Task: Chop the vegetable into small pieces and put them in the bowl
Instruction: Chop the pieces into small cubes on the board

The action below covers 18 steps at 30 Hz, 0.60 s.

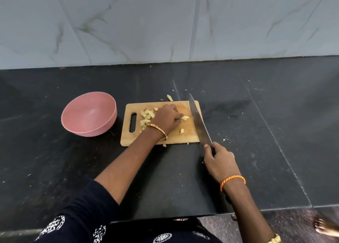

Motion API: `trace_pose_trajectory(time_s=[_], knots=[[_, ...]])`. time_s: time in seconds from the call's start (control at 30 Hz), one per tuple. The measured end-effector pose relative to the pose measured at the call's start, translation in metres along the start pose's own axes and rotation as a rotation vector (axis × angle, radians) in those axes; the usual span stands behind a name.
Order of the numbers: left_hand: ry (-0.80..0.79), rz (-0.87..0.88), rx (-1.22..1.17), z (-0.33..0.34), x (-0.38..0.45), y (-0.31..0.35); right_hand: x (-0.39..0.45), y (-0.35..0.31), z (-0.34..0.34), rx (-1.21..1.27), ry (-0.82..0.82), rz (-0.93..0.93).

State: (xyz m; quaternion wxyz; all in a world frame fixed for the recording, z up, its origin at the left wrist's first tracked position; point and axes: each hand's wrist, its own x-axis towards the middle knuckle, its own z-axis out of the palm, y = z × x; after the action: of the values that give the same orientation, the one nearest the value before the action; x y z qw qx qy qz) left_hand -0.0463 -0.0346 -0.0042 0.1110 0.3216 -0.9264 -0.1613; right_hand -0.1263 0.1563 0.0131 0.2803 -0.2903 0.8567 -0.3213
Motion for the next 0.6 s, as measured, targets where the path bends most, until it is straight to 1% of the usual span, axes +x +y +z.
trace_pose_trajectory(time_s=[0.13,0.27,0.37,0.53,0.6], knots=[[0.039,-0.048,-0.019,0.004,-0.005,0.001,0.000,-0.005,0.005,-0.054,-0.019,-0.024],[0.086,-0.180,-0.197,0.003,-0.003,0.003,0.002,-0.012,0.011,-0.091,-0.039,-0.040],[0.088,-0.266,-0.267,-0.001,-0.002,0.005,0.004,-0.018,0.014,-0.125,-0.023,-0.044],[0.082,-0.312,-0.325,-0.003,0.000,0.004,0.007,-0.030,0.022,-0.191,-0.050,-0.028],[0.083,-0.309,-0.321,-0.003,-0.001,0.005,0.008,-0.037,0.024,-0.273,-0.066,-0.016]])
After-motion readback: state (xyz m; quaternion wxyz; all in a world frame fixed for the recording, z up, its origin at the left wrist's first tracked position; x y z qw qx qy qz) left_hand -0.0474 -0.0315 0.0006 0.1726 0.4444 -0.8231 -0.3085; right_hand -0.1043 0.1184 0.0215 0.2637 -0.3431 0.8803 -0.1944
